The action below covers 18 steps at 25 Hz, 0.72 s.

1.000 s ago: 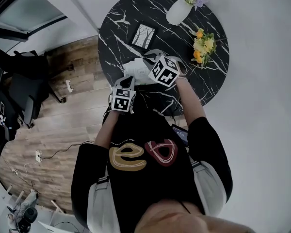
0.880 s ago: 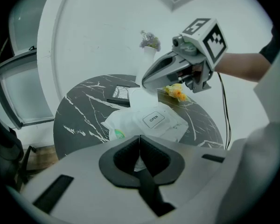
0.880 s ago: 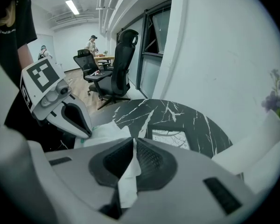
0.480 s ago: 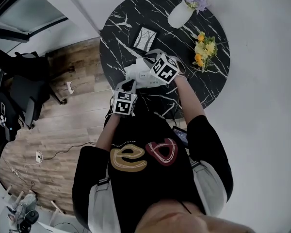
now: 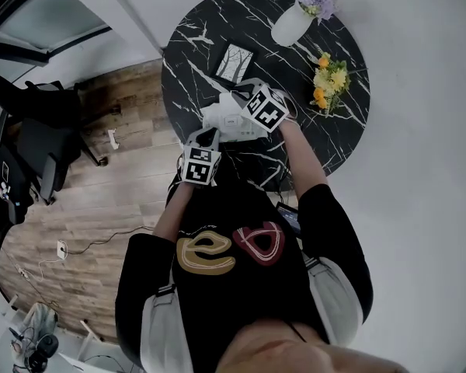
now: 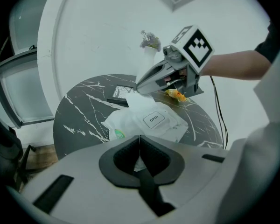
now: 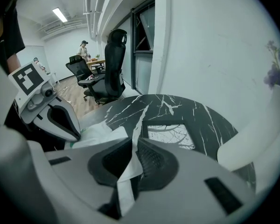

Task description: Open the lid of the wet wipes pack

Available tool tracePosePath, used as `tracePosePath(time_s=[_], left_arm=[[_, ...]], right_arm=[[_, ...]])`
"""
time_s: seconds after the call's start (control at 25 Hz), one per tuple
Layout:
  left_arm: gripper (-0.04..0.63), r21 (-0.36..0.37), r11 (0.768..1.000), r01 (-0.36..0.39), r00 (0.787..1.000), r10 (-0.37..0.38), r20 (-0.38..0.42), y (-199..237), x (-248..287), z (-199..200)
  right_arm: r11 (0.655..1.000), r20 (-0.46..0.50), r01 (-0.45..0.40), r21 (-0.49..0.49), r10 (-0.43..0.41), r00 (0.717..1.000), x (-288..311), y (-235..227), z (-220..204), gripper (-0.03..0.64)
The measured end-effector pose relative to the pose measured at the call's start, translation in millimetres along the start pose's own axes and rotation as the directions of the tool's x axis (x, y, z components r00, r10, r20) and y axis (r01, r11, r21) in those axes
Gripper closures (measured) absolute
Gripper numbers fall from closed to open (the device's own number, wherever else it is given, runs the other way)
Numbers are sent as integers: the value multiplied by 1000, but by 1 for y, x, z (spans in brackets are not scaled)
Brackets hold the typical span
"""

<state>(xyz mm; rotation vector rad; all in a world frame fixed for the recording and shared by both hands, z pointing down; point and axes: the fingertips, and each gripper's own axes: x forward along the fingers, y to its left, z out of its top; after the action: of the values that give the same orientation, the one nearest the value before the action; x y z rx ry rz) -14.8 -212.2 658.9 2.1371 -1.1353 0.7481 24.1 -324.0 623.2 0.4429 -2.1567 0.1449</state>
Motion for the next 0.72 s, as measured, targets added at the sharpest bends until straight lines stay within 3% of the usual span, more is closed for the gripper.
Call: tracePosePath(time_s=[0.24, 0.48, 0.72], left_arm=[[577, -32, 999, 15, 1000, -14, 7, 1, 0, 1], [577, -95, 995, 25, 999, -21, 44, 2, -2, 1], [576, -119, 993, 25, 996, -15, 86, 0, -10, 10]], right_arm=[[998, 49, 44, 51, -46, 998, -10, -5, 5, 501], [989, 144, 11, 149, -33, 989, -29, 0, 7, 413], [968, 243, 66, 243, -126, 962, -63, 5, 3, 410]])
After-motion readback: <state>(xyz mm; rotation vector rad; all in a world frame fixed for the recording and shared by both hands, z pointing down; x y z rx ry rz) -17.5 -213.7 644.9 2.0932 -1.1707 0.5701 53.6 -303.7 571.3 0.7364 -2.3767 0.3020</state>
